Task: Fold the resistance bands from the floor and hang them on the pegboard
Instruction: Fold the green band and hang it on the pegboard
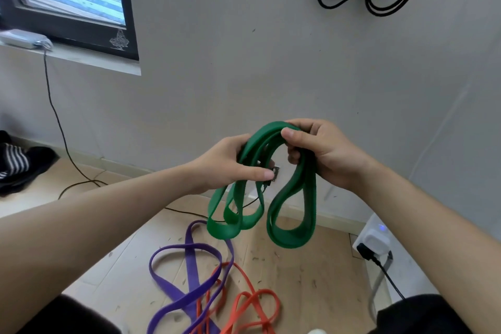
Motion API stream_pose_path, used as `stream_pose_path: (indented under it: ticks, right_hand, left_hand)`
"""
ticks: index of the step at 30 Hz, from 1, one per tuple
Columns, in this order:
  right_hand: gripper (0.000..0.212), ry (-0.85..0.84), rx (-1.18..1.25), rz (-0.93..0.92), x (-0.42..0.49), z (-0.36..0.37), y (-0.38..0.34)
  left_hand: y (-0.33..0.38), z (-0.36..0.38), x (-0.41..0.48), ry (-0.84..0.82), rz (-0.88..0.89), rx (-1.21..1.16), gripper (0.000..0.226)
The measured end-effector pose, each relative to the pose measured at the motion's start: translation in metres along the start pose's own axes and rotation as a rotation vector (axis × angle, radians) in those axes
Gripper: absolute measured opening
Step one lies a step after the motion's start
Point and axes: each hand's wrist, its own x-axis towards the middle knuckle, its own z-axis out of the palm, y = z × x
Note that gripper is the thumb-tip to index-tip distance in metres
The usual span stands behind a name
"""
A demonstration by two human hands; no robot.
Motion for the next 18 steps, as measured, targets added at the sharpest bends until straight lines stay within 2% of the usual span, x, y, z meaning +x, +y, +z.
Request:
stream_pose_path:
  ticks: [4, 7, 10, 14, 18]
  right_hand:
    - [0.022, 0.016, 0.074, -0.061, 0.0, -0.013, -0.006]
    - [0.029, 0.034, 0.082, -0.073, 0.0, -0.025, -0.006]
    - [0.036, 0.013, -0.023, -0.026, -0.002, -0.033, -0.005]
    - [0.04, -0.085, -0.264, -0.003, -0.006, -0.02, -0.006]
    - [0.029, 0.041, -0.284, -0.151, 0.001, -0.007, -0.018]
  left_hand:
    - [0.007, -0.002, 0.005, 0.058, 0.014, -0.001, 0.036]
    - [0.016, -0.005, 0.007, 0.109, 0.033, -0.066, 0.038]
    - [0.029, -0.01, 0.008, 0.179, 0.069, -0.144, 0.044]
    - [0.045, -0.005, 0.008, 0.183, 0.086, -0.174, 0.041]
    - [0.058, -0.005, 0.016, 0.226, 0.101, -0.246, 0.037]
